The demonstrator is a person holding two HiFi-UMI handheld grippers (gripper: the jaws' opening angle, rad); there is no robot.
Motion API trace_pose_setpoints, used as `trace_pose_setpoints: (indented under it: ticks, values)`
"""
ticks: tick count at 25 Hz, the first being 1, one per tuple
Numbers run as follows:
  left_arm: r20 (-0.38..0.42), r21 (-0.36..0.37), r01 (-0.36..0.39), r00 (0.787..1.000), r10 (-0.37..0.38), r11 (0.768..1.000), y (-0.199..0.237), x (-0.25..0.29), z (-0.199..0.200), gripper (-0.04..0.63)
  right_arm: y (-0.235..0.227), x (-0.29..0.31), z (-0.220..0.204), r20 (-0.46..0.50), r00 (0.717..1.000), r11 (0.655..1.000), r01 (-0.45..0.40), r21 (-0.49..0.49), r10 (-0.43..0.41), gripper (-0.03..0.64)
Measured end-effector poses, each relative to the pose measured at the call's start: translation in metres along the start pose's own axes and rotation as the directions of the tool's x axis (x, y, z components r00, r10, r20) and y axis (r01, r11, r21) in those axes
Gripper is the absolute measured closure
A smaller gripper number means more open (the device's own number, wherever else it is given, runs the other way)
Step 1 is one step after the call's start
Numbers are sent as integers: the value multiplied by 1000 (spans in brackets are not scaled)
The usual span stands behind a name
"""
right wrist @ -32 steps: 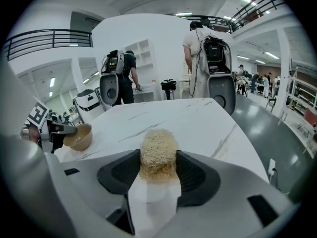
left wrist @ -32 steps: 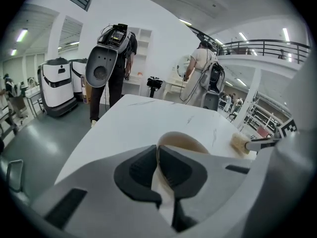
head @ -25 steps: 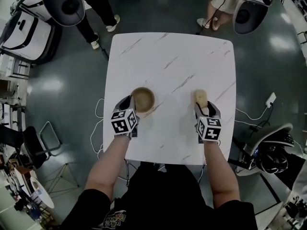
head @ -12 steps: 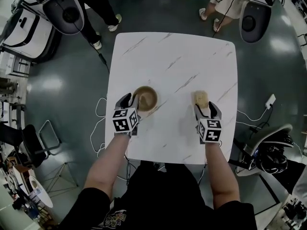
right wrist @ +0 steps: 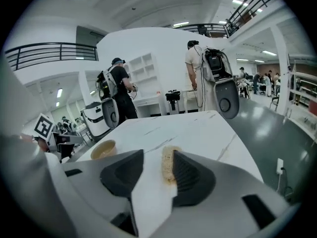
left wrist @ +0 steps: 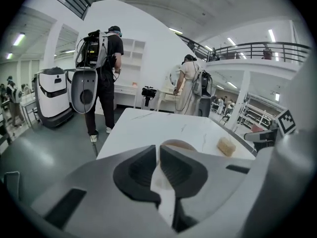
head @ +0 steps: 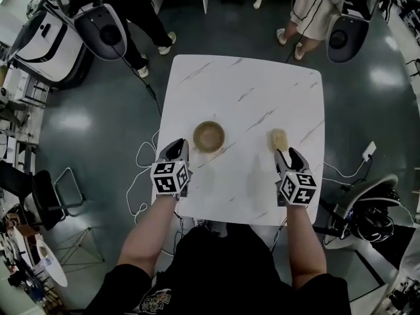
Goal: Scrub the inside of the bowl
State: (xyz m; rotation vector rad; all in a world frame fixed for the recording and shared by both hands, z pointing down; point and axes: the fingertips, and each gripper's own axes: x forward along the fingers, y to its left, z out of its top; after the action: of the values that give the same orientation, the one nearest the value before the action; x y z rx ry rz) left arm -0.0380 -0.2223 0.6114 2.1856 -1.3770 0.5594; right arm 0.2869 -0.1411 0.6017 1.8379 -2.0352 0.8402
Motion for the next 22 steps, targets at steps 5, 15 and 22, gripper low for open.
trace_pose_setpoints:
  ticks: [5,15,22]
  values:
    - [0,68,62,998,-62,996,-12,-50,-2,589,42,-36,3,48,998,1000,-28,-3,28,594]
    - [0,59,182,983,-182,982,-5,-134,-34,589,138,-105,-19,132,990,999,-52,-9,53,595]
    - [-11,69,252,968,-252,965,-6,-181,-56,589,192,-141,-43,162,984,998,-69,1,68,594]
